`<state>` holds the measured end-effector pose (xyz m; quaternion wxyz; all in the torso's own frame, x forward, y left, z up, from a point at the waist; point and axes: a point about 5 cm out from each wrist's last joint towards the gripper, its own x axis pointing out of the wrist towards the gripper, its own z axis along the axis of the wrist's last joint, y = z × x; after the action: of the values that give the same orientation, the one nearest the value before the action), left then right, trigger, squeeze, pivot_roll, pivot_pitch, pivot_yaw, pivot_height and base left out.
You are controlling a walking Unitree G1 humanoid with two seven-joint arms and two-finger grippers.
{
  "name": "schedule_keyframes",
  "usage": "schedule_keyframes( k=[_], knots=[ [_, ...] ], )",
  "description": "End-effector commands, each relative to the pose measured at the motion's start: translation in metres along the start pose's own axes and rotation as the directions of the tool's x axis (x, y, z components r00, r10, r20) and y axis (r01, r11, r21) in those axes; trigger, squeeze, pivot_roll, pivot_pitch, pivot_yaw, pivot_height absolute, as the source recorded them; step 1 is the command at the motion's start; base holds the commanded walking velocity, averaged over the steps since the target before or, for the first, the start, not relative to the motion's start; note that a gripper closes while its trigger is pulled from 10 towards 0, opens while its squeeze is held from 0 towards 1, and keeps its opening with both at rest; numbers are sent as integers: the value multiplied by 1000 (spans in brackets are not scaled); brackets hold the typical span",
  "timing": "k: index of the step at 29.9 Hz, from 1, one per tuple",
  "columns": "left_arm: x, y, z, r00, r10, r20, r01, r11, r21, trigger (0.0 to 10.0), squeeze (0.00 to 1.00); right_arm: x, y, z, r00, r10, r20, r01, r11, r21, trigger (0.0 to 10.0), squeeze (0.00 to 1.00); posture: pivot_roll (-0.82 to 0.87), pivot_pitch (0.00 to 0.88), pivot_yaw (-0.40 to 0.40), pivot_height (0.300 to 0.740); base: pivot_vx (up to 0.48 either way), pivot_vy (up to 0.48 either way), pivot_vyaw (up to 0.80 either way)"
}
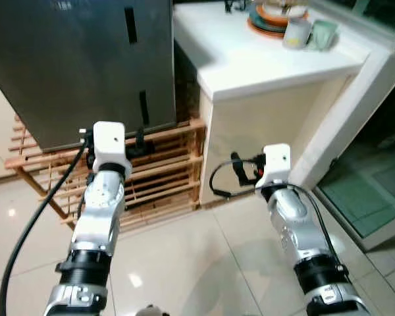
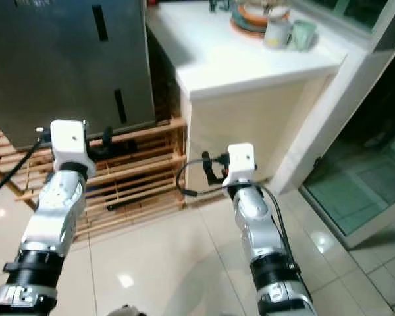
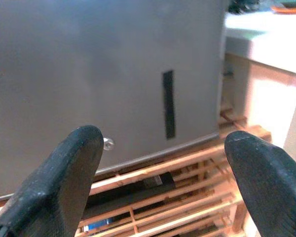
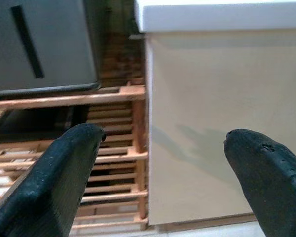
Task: Restocking fridge
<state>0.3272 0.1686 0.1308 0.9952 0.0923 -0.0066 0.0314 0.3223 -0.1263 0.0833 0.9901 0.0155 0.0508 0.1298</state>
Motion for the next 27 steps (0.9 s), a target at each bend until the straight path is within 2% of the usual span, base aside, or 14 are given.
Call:
schedule_keyframes(
  k=[1, 2, 3, 4, 5, 9, 17, 23, 27],
  knots=[
    [4, -6, 7, 999, -28, 27, 27, 1000, 15, 10000, 0, 1, -1, 3, 1000, 7, 19, -7, 1000, 2, 10000, 0, -22, 0, 16, 740, 0, 0, 0],
    [4, -6, 7, 999, -28, 27, 27, 1000, 15, 10000, 0, 1, -1, 3, 1000, 7, 19, -7, 1000, 2, 10000, 0, -22, 0, 16, 740, 0, 0, 0],
    [2, -13, 11, 994, -93, 55, 94, 995, -27, 10000, 0, -2, 4, 0, 999, 41, 14, -41, 999, -21, 10000, 0, -31, 0, 20, 740, 0, 0, 0],
    [2, -15, 12, 992, -110, 65, 113, 993, -39, 10000, 0, -3, 5, -1, 999, 48, 11, -48, 998, -29, 10000, 0, -31, 0, 20, 740, 0, 0, 0],
    [1, -17, 11, 992, -111, 59, 111, 994, 2, 10000, 0, -5, 4, -7, 999, 33, -9, -33, 999, -15, 10000, 0, -34, 0, 21, 740, 251, 0, 0],
    [1, -16, 7, 994, -100, 36, 100, 995, -6, 10000, 0, -11, 2, -16, 999, 7, -32, -7, 1000, 2, 10000, 0, -36, 0, 23, 740, 423, 0, 0],
    [2, -9, 1, 997, -72, 6, 72, 996, -51, 10000, 0, -10, 2, -20, 999, -24, -36, 25, 999, 28, 10000, 0, -25, 0, 43, 740, 480, 0, 0],
    [3, 1, 0, 999, -49, -7, 49, 998, -41, 10000, 0, -7, 1, -18, 999, -39, -28, 40, 998, 39, 10000, 0, -9, 0, 49, 740, 449, 0, 0],
    [2, 5, -1, 999, -35, -7, 34, 999, -41, 10000, 0, -7, 1, -19, 999, -45, -28, 46, 998, 51, 10000, 0, 3, 0, 42, 740, 349, 319, 0]
  ],
)
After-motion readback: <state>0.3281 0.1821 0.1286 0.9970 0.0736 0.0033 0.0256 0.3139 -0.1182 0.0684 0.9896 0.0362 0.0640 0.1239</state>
